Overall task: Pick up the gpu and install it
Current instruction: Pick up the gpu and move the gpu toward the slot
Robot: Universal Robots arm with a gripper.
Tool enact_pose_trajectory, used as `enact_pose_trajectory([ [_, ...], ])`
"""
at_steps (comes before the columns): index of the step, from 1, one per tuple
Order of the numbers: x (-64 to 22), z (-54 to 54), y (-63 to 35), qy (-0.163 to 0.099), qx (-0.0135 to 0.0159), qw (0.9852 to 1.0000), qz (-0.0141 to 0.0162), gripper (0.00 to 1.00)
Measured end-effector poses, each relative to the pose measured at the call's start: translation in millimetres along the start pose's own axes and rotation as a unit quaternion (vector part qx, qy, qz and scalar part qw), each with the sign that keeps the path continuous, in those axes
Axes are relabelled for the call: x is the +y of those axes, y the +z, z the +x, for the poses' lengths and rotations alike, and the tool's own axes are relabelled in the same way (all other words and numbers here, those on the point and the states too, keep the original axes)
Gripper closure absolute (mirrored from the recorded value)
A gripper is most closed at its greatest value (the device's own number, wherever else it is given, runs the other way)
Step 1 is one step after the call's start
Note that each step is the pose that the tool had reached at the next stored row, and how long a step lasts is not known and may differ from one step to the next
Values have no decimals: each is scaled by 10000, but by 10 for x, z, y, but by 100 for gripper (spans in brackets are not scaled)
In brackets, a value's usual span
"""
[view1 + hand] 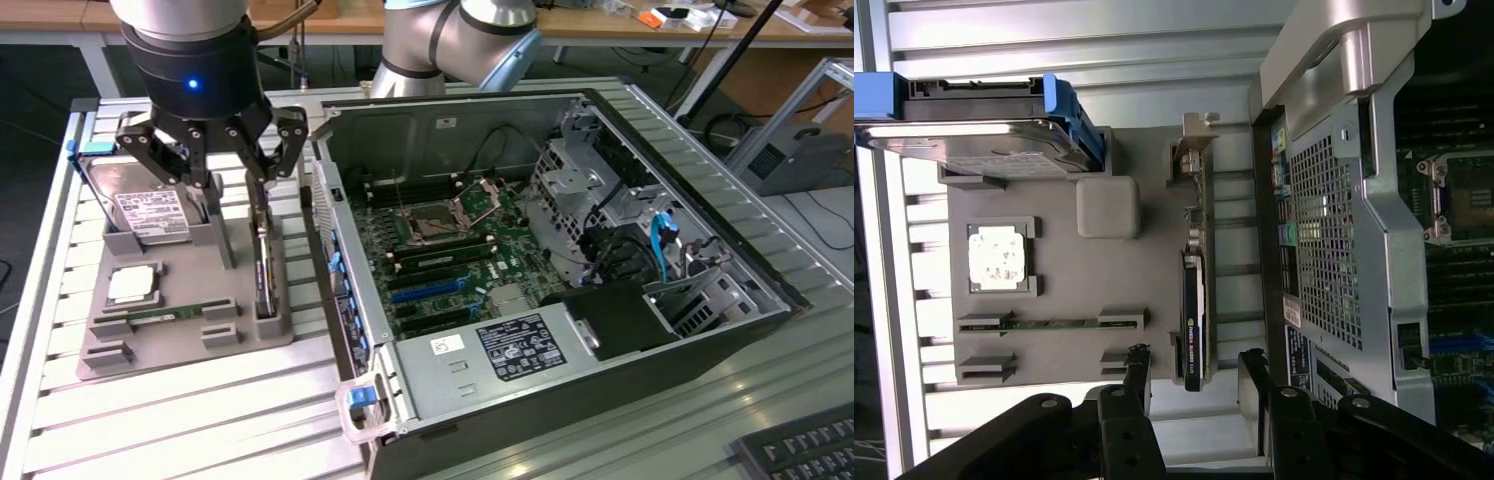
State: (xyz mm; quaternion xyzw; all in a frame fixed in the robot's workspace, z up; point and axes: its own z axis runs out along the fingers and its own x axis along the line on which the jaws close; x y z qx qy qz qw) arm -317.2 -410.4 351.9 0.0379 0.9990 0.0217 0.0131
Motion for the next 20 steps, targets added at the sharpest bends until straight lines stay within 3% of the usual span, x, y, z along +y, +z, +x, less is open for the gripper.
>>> enact_pose_trajectory([
  [20,-10,1,46,0,0,10000,0,52],
])
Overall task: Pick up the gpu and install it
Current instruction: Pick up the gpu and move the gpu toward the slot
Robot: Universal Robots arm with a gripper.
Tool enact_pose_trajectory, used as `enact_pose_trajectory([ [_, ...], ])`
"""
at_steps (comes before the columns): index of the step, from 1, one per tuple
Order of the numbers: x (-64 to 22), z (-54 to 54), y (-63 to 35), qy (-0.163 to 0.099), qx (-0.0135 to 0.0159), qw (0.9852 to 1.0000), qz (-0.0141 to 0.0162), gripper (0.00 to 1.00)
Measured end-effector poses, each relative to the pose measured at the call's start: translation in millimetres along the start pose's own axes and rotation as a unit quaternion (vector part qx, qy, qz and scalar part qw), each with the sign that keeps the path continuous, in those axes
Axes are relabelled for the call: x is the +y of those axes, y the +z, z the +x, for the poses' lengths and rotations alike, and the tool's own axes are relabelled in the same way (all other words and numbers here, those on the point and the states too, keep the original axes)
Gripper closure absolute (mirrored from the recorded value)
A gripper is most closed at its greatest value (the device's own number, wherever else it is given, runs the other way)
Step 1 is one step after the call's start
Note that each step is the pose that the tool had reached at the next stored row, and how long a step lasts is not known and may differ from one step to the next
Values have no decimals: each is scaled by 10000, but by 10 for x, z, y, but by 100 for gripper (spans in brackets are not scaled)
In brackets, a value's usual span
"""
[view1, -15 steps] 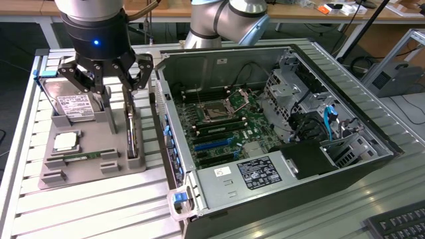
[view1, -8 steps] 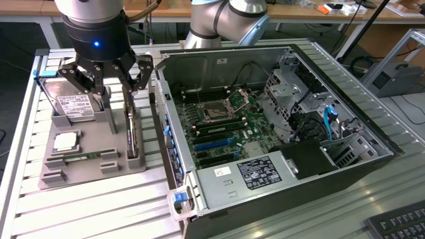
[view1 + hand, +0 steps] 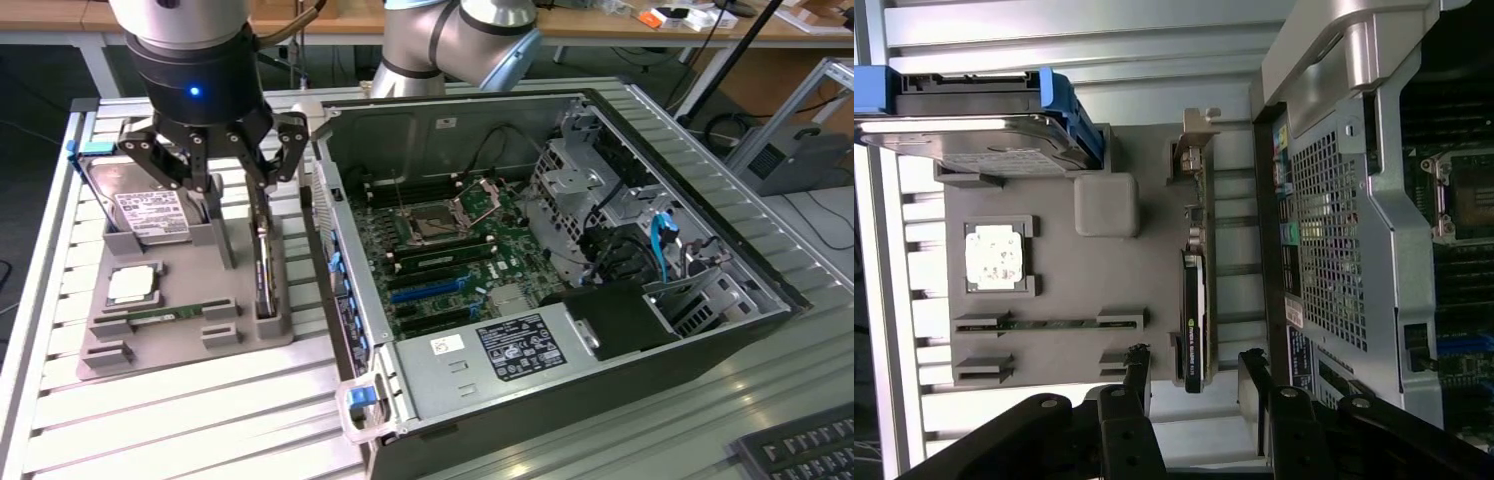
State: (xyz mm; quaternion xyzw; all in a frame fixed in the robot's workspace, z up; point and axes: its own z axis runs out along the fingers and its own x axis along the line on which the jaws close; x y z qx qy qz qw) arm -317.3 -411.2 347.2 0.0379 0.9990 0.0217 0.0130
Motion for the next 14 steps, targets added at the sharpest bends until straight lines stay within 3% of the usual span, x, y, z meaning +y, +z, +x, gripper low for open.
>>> enact_pose_trajectory([
  [14,-8,0,35,0,0,10000,0,52],
])
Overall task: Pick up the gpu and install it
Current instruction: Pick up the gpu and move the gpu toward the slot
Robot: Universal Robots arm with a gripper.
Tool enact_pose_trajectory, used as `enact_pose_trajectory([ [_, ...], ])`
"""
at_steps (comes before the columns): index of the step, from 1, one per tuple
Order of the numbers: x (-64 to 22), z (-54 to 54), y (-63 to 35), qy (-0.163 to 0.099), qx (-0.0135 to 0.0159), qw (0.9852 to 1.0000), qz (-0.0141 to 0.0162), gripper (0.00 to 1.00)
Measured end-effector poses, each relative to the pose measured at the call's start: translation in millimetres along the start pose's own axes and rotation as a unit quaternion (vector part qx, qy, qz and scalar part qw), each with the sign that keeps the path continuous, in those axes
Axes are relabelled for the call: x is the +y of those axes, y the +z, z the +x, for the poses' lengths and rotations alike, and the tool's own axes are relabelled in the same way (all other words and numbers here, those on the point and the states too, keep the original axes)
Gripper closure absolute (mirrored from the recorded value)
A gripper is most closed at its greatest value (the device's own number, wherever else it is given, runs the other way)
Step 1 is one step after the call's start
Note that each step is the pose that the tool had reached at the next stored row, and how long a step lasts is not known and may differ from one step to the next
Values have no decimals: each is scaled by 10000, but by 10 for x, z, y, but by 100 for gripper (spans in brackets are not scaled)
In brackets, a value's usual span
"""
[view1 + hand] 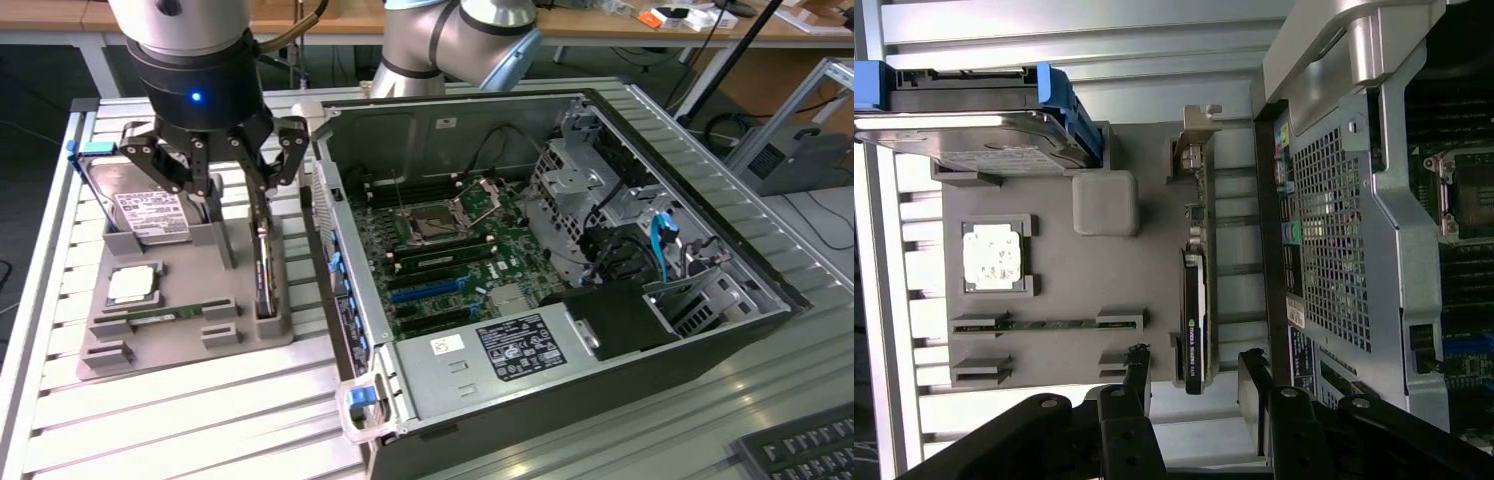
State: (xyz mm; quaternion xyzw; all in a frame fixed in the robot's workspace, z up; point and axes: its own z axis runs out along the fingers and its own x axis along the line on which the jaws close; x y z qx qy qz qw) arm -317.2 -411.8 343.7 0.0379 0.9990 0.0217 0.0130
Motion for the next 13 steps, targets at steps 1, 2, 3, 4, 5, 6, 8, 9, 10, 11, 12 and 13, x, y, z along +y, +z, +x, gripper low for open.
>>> enact_pose_trajectory([
  [1,0,0,2,0,0,10000,0,52],
  [2,-1,0,4,0,0,10000,0,52],
  [3,-1,0,5,0,0,10000,0,52],
  [4,-1,0,8,0,0,10000,0,52],
  [5,-2,0,9,0,0,10000,0,52],
  [6,-2,0,12,0,0,10000,0,52],
  [8,-4,0,16,0,0,10000,0,52],
  [9,-4,0,18,0,0,10000,0,52],
  [10,-5,0,21,0,0,10000,0,52],
  [11,-5,0,23,0,0,10000,0,52],
  [12,-6,0,25,0,0,10000,0,52],
  [13,-7,0,27,0,0,10000,0,52],
])
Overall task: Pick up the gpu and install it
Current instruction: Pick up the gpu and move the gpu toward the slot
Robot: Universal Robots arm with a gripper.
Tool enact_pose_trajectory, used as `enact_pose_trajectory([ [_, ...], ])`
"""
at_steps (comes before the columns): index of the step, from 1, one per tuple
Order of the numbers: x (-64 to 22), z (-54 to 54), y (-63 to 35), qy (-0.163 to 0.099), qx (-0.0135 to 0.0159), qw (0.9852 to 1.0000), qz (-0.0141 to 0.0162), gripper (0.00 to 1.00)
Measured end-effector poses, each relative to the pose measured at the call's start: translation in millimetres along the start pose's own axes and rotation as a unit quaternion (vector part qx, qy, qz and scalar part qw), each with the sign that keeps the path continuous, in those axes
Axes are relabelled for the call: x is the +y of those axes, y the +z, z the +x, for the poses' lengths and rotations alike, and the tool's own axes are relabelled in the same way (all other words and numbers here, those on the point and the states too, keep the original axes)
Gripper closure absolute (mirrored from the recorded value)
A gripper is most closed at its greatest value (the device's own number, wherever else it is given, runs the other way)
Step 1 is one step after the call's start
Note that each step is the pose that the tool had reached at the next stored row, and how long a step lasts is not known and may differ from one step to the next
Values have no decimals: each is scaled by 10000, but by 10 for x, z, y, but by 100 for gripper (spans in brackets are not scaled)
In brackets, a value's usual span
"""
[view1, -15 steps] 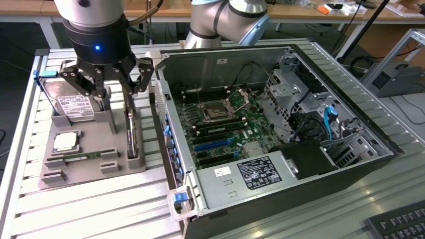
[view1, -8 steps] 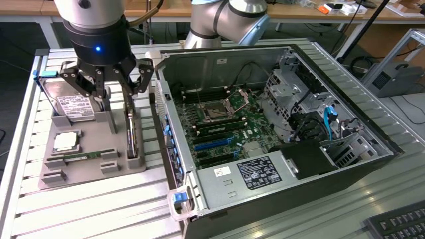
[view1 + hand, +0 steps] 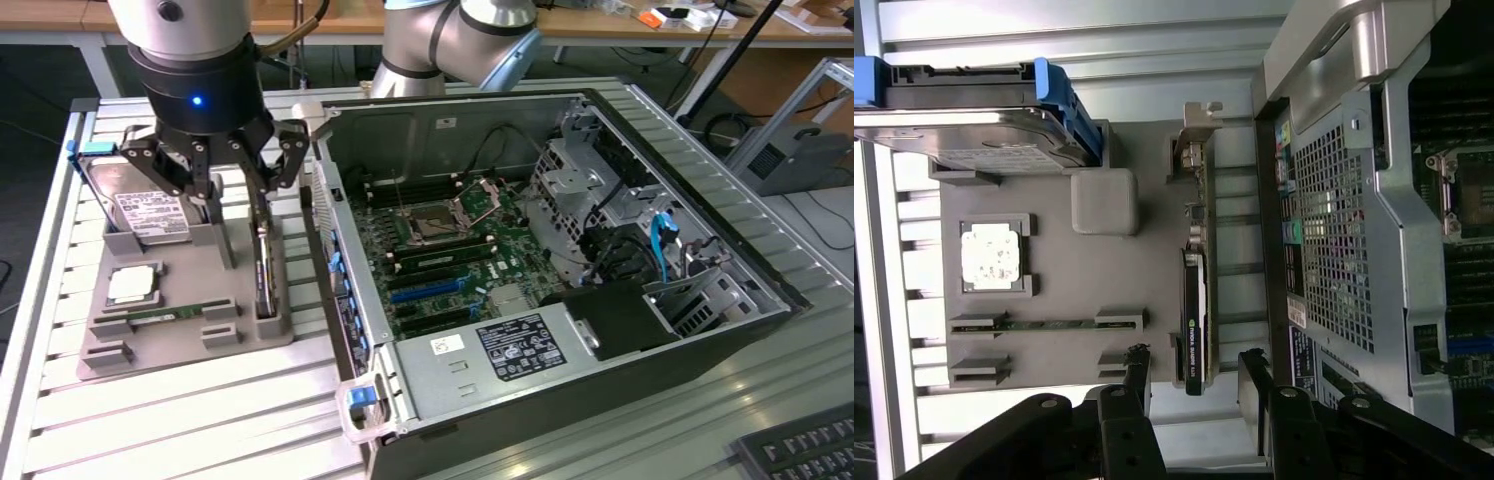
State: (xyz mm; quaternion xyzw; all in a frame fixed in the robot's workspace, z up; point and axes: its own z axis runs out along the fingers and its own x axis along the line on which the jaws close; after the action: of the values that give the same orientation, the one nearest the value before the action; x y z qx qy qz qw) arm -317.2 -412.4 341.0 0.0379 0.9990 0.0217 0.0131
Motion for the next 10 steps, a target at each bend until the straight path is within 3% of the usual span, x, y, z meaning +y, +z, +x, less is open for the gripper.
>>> enact_pose_trajectory([
  [10,-9,0,29,0,0,10000,0,52],
])
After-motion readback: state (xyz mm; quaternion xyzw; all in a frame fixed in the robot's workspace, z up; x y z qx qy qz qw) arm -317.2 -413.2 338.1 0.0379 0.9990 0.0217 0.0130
